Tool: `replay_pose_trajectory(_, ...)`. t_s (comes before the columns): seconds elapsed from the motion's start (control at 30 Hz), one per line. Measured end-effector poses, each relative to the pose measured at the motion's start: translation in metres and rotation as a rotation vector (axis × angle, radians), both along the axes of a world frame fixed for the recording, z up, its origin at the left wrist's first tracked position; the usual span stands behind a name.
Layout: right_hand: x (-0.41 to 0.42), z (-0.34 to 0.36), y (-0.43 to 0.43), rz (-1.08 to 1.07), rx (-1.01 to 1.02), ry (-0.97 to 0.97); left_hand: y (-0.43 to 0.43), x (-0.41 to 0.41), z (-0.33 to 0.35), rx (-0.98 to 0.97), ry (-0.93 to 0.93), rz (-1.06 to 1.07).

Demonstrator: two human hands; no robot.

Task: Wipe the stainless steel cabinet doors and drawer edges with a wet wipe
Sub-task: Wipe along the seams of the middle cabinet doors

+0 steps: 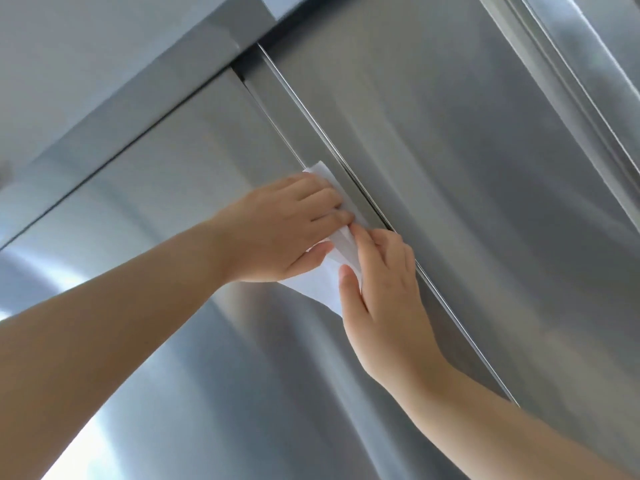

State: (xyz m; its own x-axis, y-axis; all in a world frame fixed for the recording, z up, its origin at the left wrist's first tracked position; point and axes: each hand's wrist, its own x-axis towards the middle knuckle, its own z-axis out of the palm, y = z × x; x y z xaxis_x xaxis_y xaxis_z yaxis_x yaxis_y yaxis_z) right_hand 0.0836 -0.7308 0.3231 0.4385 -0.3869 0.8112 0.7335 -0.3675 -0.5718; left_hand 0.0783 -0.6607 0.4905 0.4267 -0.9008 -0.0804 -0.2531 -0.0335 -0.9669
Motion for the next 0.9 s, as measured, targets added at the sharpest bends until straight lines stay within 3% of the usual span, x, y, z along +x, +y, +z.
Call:
replay_pose_trajectory(0.1,-0.006,-0.058,0.001,0.008,0.001,0.063,-0.003,0.002,-0.05,0.069,0.091,-0.071)
replay_pose_trajectory(0.43,-0.029,-0.227,0.005,0.072,-0.013,0.352,-0.01,0.011,-0.225,0.192,0.356,-0.022)
replay_pose_trajectory(0.63,-0.042,-0.297,0.006,0.104,0.018,0.513,-0.012,0.011,-0.31,0.255,0.482,0.018)
replay_pose_trajectory(0.9,-0.051,-0.359,0.003,0.124,0.036,0.705,-0.02,0.013,-0.39,0.278,0.576,0.227)
